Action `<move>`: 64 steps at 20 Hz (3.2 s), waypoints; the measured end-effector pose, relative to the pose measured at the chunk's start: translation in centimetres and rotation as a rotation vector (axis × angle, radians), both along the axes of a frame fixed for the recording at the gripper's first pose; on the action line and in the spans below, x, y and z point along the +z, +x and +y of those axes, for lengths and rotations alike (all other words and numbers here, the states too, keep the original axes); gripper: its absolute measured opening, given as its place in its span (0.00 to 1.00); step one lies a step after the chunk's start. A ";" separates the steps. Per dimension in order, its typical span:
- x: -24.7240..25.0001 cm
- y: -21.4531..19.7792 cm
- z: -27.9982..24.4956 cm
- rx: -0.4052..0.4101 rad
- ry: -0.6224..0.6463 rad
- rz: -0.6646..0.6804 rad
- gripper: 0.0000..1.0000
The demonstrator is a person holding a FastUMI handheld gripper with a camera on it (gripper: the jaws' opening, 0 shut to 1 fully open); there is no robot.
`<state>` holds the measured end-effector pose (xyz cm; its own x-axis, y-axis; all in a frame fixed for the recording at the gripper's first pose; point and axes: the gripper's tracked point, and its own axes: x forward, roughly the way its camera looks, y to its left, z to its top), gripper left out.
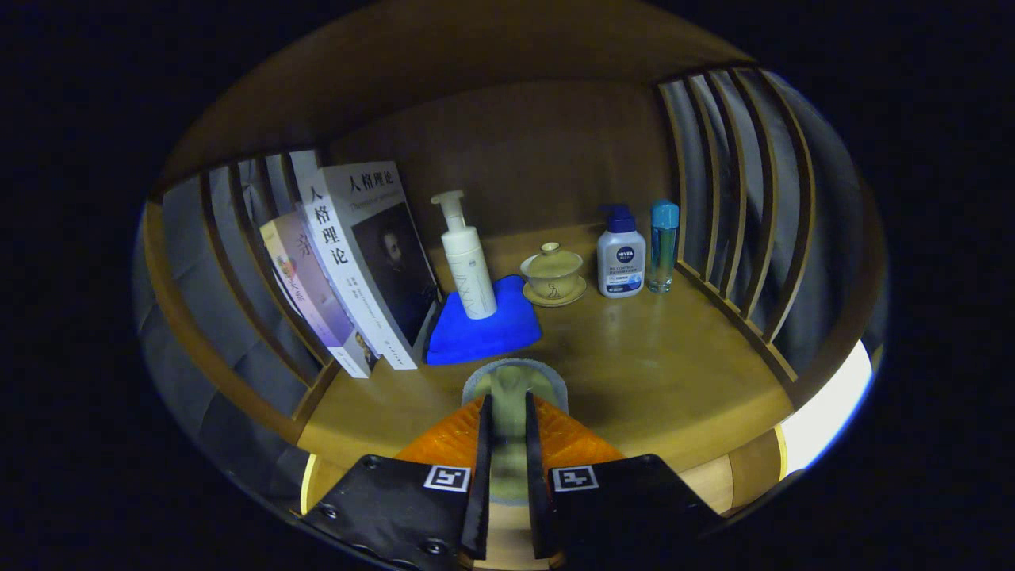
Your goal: Pull open the drawer, take out the items inside it, and place them on the countertop above the cabinet.
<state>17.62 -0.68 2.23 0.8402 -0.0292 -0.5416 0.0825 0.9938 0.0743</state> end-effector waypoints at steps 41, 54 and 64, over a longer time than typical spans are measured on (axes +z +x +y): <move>-7.1 -26.4 2.7 0.160 -0.175 -0.299 0.98; -13.5 -25.2 1.9 0.073 -0.162 -0.166 0.96; -13.5 -23.0 1.2 0.019 -0.200 -0.199 0.95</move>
